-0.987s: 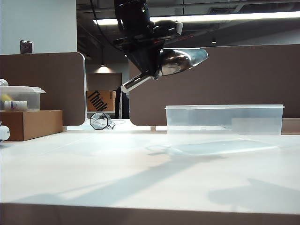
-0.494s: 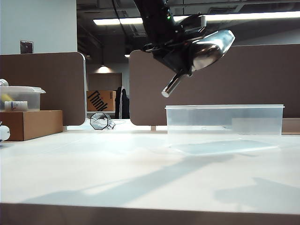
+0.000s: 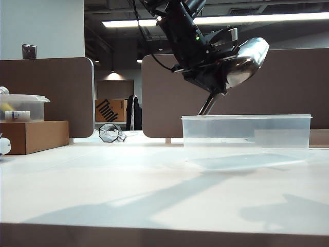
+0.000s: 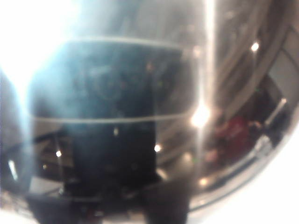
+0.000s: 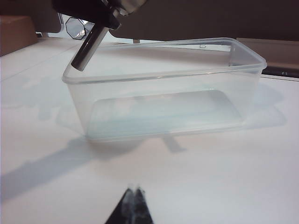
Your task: Pick up the metal ice scoop from the table and place it inside the transparent plastic box.
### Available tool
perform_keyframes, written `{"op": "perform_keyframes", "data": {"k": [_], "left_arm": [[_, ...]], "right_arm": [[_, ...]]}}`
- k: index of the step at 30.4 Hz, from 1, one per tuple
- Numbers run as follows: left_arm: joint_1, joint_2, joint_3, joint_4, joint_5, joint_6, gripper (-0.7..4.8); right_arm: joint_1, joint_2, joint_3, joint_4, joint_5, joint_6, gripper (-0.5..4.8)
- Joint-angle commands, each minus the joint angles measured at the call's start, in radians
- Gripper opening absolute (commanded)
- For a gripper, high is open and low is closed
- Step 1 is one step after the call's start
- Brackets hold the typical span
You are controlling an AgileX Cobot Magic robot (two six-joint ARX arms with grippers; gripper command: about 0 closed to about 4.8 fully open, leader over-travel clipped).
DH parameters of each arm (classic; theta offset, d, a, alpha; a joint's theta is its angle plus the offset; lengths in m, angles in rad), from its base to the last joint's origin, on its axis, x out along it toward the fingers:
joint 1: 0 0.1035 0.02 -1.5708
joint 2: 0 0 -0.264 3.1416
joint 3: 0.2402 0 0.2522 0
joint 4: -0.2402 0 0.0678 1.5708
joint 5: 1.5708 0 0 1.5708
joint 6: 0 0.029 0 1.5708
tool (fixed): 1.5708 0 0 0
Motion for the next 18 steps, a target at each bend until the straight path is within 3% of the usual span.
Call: {"op": "perform_keyframes", "data": {"k": [1, 18], "left_arm": [[-0.002, 0.008, 0.007, 0.032, 0.005, -0.003, -0.05], [-0.002, 0.082, 0.006, 0.076, 0.005, 0.004, -0.05]], "right_arm": [[0.001, -0.001, 0.001, 0.015, -0.001, -0.002, -0.01], [0.002, 0.0, 0.001, 0.015, -0.001, -0.002, -0.01]]}}
